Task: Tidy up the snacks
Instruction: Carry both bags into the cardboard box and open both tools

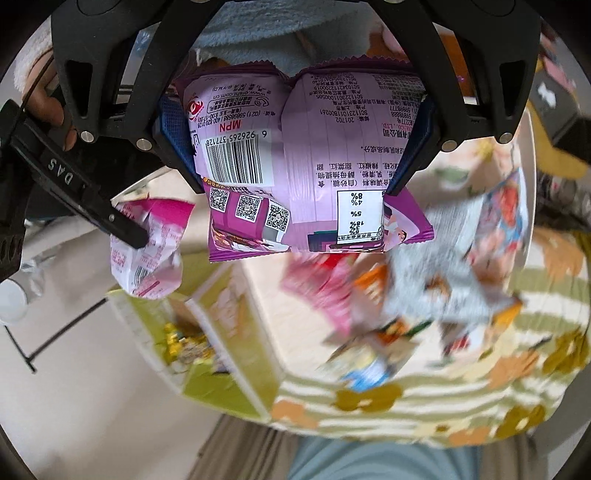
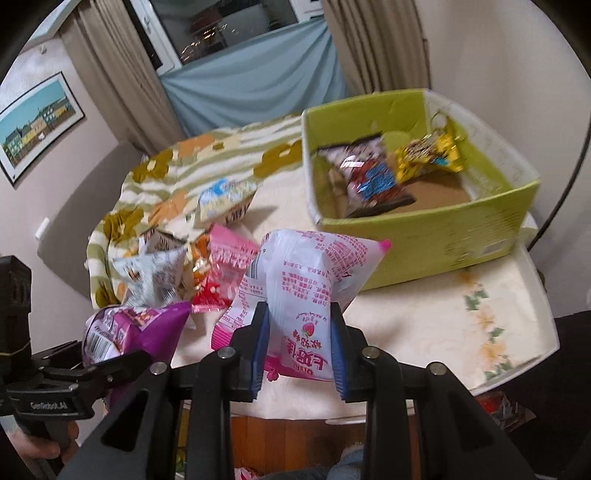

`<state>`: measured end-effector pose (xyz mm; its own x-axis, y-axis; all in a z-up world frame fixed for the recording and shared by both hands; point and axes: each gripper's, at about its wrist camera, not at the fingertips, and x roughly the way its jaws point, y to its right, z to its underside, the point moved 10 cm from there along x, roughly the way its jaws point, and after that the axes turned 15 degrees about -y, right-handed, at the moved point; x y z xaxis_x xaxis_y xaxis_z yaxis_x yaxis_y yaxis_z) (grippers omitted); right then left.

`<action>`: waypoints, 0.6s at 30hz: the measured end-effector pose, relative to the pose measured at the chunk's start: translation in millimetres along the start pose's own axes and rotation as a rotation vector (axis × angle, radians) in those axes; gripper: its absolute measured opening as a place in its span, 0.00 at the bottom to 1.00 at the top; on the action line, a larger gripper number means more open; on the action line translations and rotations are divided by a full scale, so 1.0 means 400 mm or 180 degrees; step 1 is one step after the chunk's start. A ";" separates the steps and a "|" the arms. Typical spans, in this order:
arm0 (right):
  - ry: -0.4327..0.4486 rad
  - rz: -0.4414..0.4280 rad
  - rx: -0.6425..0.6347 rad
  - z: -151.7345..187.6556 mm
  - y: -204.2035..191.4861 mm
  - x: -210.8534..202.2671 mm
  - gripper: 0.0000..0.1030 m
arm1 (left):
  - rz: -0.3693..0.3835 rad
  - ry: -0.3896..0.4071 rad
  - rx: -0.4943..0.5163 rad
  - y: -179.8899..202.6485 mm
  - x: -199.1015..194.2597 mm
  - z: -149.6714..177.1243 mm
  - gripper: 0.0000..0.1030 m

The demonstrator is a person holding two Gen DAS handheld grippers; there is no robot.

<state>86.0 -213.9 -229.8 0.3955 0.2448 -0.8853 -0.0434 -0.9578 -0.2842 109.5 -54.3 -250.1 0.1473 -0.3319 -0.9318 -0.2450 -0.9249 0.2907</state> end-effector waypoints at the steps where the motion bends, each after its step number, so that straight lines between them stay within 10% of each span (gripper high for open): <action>1: 0.0042 -0.0009 0.0009 -0.006 0.004 -0.022 0.27 | -0.0003 0.0057 0.0061 0.021 -0.016 -0.020 0.89; 18: 0.0328 -0.0017 -0.0174 -0.271 0.247 -0.155 0.27 | -0.0082 0.0578 0.0236 0.350 -0.004 -0.392 0.89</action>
<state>156.5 -339.8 -163.1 0.4880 0.2357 -0.8404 0.0080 -0.9640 -0.2657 225.4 -212.2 -173.8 0.3231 -0.3426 -0.8822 -0.3078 -0.9195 0.2444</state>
